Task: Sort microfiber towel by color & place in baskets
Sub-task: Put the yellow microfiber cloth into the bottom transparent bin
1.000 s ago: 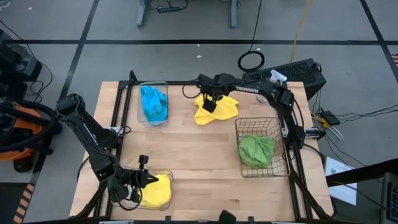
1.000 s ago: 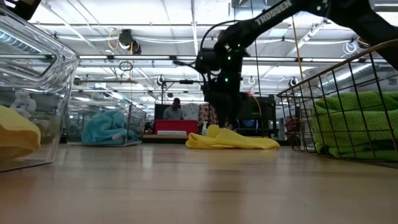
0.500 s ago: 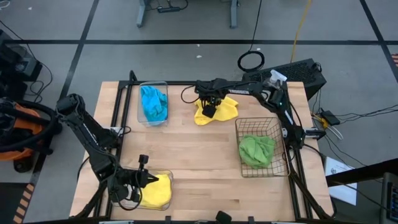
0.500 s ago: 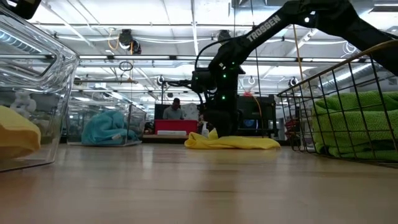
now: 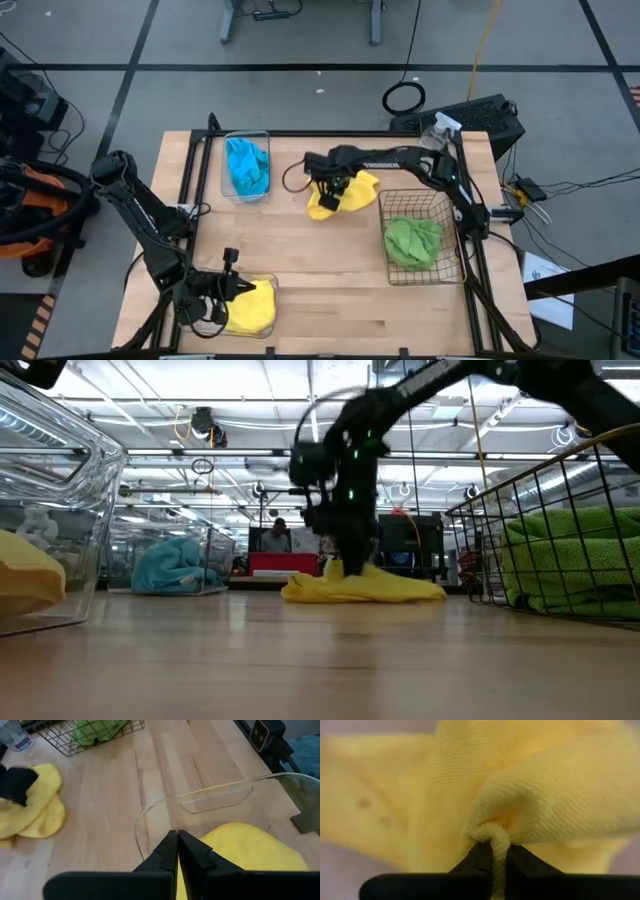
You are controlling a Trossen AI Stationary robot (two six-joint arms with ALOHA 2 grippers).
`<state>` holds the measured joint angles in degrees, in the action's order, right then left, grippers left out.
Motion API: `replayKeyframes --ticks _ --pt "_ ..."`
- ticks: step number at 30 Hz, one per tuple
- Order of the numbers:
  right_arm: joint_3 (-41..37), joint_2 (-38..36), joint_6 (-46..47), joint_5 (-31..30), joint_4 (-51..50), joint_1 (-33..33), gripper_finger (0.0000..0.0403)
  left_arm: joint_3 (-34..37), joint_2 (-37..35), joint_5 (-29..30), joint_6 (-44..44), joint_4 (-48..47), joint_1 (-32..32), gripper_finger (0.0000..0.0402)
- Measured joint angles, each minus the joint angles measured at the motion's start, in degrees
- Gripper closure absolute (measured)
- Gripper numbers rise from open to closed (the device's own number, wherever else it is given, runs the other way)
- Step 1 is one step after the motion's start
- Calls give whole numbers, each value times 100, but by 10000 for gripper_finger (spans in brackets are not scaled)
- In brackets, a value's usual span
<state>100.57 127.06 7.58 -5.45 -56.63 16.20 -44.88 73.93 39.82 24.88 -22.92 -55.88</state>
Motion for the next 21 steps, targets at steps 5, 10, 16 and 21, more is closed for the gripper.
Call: replayKeyframes --ticks 5,10,16,21 --pt "2 -669 592 -619 -108 -771 398 0 0 255 6 8 4 382" --pt "2 -1203 1298 -1599 6 -1913 398 1 0 756 -3 215 4 381" --pt "13 -1347 1566 -2533 541 -3324 399 2 -3 1433 -1003 1296 30 369" --pt "13 -1348 1544 -3147 1099 -4098 399 2 -4 1393 -2138 2714 171 306"
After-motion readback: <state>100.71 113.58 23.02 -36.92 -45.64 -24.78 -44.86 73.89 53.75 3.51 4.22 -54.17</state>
